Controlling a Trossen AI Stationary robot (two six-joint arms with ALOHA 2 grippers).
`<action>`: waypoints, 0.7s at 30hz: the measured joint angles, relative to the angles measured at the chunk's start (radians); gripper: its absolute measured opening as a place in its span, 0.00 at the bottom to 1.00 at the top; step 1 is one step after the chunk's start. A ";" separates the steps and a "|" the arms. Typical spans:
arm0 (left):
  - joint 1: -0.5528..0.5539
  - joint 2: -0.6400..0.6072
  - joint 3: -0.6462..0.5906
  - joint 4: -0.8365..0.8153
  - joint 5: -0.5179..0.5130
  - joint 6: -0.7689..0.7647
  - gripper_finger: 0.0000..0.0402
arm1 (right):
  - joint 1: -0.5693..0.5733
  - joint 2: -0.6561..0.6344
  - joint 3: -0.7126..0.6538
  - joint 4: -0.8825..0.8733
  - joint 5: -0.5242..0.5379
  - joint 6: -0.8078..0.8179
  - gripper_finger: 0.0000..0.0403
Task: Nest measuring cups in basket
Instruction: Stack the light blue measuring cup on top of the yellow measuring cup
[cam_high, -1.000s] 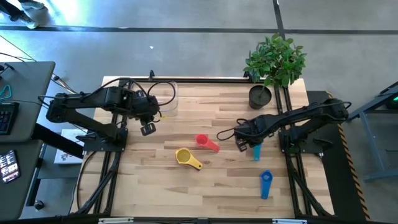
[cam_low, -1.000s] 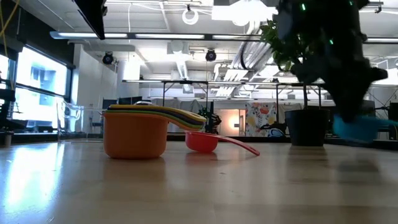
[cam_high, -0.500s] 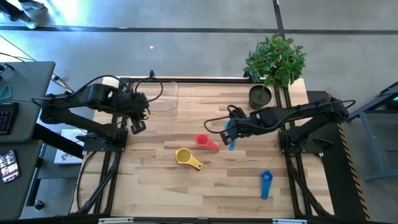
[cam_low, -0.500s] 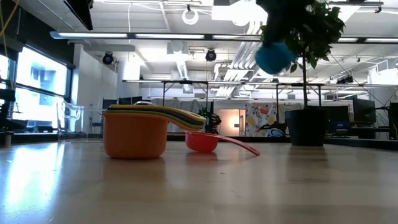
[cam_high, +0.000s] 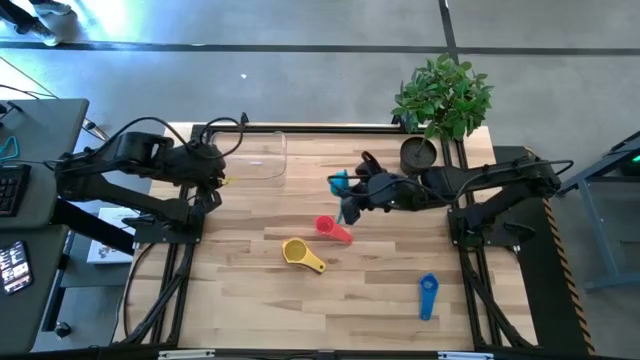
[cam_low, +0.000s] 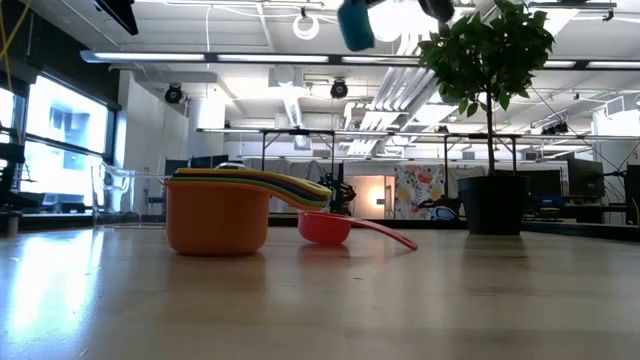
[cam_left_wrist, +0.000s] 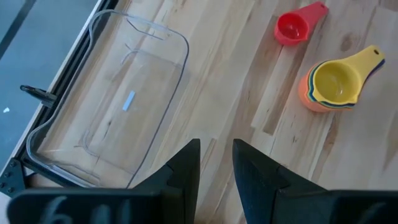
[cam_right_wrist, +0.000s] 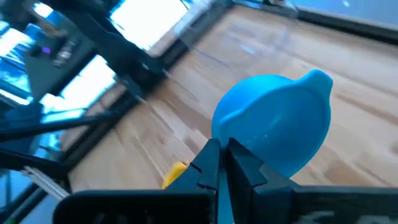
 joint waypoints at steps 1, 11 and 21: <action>0.000 -0.002 0.000 0.000 0.000 0.000 0.21 | 0.000 0.000 0.000 0.024 0.000 -0.020 0.00; 0.000 -0.006 0.000 0.000 0.000 0.010 0.21 | 0.000 0.034 0.001 0.423 -0.038 -0.287 0.00; 0.000 -0.006 0.000 0.000 0.000 0.010 0.21 | -0.013 0.100 0.001 0.496 -0.168 -0.208 0.00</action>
